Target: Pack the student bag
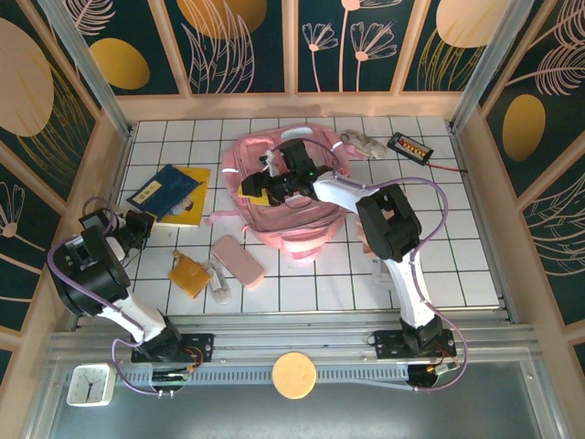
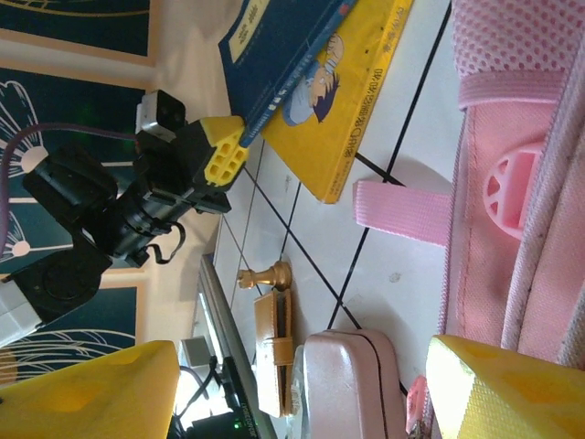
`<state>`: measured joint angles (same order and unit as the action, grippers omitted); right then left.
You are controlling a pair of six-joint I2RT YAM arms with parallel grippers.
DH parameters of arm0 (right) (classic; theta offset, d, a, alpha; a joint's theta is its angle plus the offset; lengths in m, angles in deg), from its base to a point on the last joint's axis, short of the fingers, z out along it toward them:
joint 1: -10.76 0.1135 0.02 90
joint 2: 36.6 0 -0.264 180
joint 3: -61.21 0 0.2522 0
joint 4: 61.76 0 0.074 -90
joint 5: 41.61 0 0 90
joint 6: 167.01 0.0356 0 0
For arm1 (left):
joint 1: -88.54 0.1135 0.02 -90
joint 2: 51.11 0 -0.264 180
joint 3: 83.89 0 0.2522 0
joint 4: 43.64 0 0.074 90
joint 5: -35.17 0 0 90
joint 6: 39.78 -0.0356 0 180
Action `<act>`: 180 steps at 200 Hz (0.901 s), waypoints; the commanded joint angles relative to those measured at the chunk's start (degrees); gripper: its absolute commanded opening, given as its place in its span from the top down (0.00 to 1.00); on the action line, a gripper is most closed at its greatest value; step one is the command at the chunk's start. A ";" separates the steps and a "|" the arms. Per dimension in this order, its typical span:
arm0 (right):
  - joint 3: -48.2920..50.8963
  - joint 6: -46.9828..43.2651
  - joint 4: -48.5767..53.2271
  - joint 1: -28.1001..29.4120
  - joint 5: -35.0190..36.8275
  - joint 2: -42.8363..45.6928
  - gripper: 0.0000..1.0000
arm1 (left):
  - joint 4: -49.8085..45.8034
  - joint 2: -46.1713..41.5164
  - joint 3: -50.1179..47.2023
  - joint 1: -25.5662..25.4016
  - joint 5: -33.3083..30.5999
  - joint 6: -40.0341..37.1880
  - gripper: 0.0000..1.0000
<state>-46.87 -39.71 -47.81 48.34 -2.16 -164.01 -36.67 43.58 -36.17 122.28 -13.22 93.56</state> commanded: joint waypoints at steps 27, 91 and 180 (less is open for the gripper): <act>5.29 -3.03 3.80 -0.29 3.13 9.67 0.28 | -0.78 -10.93 -1.01 0.09 5.09 1.32 1.00; 19.00 10.84 -7.84 -1.59 2.38 24.51 0.22 | 17.37 -30.61 -15.38 -5.60 11.26 24.00 1.00; 24.24 21.28 -24.40 4.03 10.04 24.45 0.22 | 25.17 -44.60 -22.77 -28.95 -5.14 40.77 1.00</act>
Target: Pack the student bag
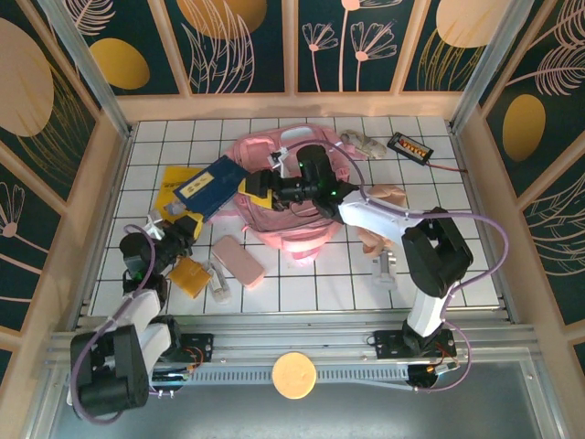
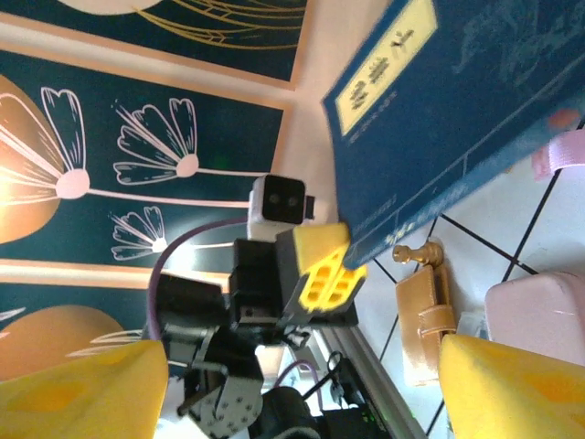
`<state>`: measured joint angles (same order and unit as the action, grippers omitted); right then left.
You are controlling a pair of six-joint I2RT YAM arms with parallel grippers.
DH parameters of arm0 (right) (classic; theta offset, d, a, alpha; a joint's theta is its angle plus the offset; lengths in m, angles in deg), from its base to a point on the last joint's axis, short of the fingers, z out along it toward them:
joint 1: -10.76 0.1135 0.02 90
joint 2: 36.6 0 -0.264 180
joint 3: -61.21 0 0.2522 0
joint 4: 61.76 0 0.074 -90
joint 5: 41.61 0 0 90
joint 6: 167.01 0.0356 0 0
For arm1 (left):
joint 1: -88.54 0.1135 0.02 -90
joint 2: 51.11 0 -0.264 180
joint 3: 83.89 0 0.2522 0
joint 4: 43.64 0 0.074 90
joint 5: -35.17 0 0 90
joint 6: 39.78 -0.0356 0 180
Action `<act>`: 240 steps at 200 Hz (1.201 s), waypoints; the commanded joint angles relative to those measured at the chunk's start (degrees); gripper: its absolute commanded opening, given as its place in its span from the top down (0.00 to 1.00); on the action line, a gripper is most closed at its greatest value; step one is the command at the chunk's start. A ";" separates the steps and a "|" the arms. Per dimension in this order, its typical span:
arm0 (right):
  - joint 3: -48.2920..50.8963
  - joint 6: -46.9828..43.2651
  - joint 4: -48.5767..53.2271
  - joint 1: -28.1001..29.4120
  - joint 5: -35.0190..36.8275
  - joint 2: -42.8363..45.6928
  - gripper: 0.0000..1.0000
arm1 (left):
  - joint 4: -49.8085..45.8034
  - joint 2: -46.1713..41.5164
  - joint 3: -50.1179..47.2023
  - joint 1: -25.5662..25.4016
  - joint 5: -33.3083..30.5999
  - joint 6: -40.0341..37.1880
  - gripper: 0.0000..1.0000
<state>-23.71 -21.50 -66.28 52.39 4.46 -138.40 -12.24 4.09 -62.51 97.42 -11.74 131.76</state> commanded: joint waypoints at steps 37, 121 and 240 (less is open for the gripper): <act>-0.21 4.24 -8.56 0.18 6.72 -2.86 0.22 | -2.80 -6.90 4.86 -11.75 -10.89 3.39 1.00; 6.82 2.96 -12.95 -2.36 23.13 3.11 1.00 | -6.04 -1.43 8.73 -23.02 -14.24 1.15 1.00; 19.90 -19.71 46.91 -32.87 40.52 49.72 1.00 | -68.78 42.20 69.25 -43.13 -41.69 -79.02 0.01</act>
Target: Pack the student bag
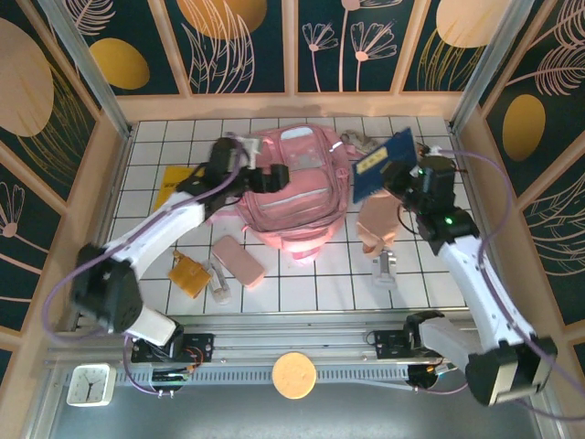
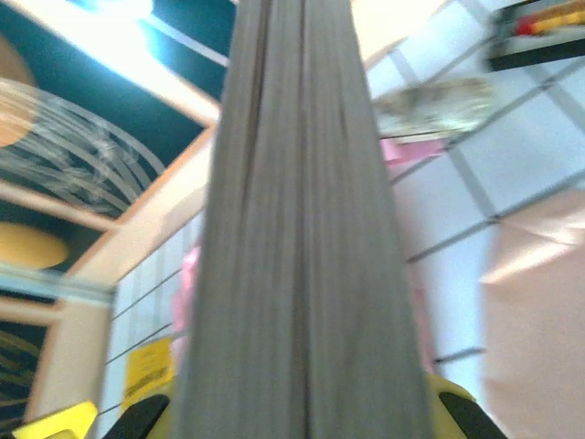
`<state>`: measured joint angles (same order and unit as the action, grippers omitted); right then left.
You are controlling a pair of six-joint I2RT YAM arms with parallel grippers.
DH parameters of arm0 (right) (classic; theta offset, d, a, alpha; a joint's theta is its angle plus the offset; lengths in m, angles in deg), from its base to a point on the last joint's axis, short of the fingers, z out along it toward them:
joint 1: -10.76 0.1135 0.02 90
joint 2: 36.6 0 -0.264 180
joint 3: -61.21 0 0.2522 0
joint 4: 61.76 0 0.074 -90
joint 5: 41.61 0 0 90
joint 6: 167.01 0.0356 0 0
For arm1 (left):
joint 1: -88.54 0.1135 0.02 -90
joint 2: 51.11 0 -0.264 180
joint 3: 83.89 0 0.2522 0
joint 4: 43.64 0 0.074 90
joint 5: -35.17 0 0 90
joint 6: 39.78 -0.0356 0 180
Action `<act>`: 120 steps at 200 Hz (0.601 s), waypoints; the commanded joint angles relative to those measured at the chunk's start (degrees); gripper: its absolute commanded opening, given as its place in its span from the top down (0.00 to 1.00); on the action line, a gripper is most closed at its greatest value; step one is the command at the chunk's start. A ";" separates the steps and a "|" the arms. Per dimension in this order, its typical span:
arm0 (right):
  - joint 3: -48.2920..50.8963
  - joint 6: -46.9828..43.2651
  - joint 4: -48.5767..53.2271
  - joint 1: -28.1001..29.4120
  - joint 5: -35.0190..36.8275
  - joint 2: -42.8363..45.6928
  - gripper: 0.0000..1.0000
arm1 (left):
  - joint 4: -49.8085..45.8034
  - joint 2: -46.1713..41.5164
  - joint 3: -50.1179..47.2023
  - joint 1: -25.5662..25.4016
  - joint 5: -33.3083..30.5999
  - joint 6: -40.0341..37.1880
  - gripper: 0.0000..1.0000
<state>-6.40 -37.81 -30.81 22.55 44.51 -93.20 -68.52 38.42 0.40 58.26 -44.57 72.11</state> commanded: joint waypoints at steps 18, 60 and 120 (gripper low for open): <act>2.87 -3.26 13.49 -4.20 0.02 6.73 1.00 | -15.00 14.51 13.36 -6.65 -12.16 -24.06 0.01; 3.04 -1.97 14.10 -4.84 -1.08 8.12 1.00 | -22.49 27.73 27.61 -10.25 -15.65 -28.21 0.02; 3.43 -0.86 11.13 -4.84 -2.89 5.83 1.00 | -24.23 31.78 28.60 -11.99 -16.97 -30.78 0.07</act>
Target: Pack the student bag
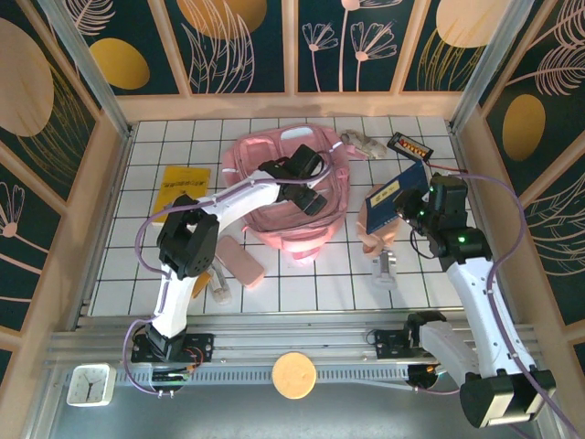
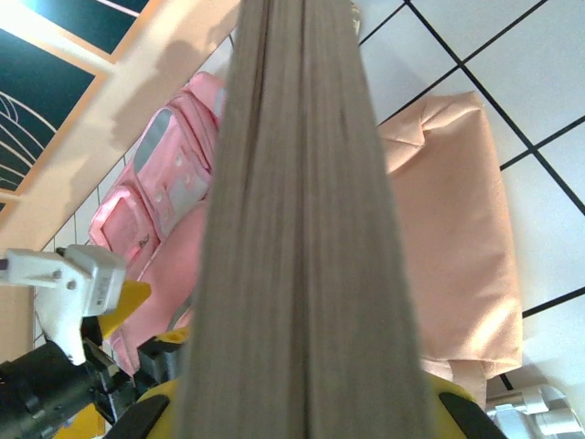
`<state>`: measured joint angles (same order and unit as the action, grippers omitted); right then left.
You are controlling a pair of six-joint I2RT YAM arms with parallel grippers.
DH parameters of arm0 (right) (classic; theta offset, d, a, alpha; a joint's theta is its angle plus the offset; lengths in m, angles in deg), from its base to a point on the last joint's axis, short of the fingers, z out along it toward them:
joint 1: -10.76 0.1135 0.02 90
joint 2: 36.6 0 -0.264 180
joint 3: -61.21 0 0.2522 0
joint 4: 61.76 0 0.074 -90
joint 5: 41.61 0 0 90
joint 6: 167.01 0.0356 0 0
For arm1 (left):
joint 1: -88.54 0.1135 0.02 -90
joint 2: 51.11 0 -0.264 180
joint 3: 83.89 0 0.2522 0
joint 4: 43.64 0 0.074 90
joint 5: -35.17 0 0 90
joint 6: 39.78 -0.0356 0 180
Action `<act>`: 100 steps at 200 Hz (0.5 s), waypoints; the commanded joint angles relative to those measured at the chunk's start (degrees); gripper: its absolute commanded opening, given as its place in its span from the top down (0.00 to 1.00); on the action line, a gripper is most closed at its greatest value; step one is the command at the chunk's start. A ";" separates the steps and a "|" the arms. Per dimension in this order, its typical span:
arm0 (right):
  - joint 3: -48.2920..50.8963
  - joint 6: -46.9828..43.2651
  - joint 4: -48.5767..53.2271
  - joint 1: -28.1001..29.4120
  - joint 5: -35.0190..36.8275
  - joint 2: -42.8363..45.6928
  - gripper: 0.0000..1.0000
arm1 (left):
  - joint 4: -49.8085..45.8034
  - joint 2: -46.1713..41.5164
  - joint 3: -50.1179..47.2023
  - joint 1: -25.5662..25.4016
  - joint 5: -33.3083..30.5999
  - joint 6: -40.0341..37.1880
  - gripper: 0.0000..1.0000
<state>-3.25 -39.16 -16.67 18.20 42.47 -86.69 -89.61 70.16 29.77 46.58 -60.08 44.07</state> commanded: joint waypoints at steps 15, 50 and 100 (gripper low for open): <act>0.42 0.47 -3.66 -0.42 -1.06 -1.20 1.00 | -3.12 -0.62 -2.13 -0.32 0.31 -3.07 0.07; 1.64 0.94 -5.09 -0.45 -1.90 -1.77 1.00 | -3.41 -2.54 -4.82 -0.80 3.09 -3.07 0.07; 2.99 1.21 -6.06 -0.38 -2.52 -1.86 1.00 | -3.49 -5.23 -8.48 -1.11 5.29 -3.46 0.07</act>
<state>-0.93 -38.94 -18.85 18.18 40.79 -88.78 -90.09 67.12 23.21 46.30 -56.89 42.26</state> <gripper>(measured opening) 0.130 0.932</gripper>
